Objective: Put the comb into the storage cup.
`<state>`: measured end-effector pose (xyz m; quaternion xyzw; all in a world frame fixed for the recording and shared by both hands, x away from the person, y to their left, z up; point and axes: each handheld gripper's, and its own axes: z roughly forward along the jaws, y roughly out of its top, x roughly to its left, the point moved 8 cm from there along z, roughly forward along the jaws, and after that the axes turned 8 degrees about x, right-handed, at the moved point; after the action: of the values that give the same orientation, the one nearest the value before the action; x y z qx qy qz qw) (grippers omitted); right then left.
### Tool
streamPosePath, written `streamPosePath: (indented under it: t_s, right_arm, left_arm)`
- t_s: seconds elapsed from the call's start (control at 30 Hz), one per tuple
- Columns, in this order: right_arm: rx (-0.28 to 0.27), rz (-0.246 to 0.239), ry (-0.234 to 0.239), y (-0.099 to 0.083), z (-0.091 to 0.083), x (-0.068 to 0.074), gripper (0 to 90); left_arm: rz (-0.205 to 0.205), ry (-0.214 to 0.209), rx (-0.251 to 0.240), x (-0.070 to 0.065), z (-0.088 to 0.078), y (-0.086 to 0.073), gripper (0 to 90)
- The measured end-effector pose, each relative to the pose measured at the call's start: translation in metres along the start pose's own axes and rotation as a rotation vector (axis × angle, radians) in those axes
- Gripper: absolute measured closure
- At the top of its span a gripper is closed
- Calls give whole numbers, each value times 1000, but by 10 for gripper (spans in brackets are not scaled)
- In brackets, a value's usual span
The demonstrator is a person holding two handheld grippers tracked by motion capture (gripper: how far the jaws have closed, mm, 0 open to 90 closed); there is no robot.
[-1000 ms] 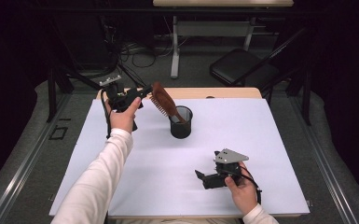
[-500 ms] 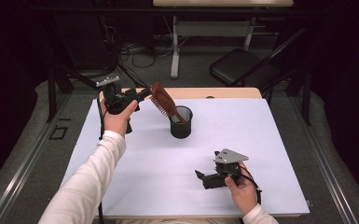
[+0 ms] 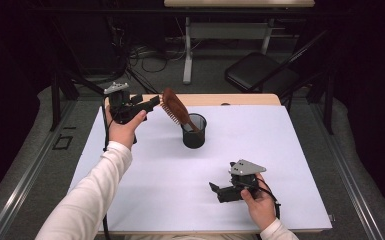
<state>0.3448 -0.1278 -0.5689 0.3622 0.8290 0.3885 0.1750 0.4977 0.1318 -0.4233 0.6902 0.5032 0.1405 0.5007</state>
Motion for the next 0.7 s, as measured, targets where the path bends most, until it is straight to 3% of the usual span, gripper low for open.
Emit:
streamPosePath:
  t_s: [0.2, 0.4, 0.7]
  right_arm:
    - [1, 2, 0, 0, 0, 0, 13]
    - [0, 0, 0, 0, 0, 0, 13]
    - [0, 1, -1, 0, 0, 0, 13]
  left_arm:
    - [11, -3, 19, 2, -2, -2, 223]
    - [17, -45, 29, 1, -5, -4, 161]
    - [52, -97, 53, -4, -7, -9, 153]
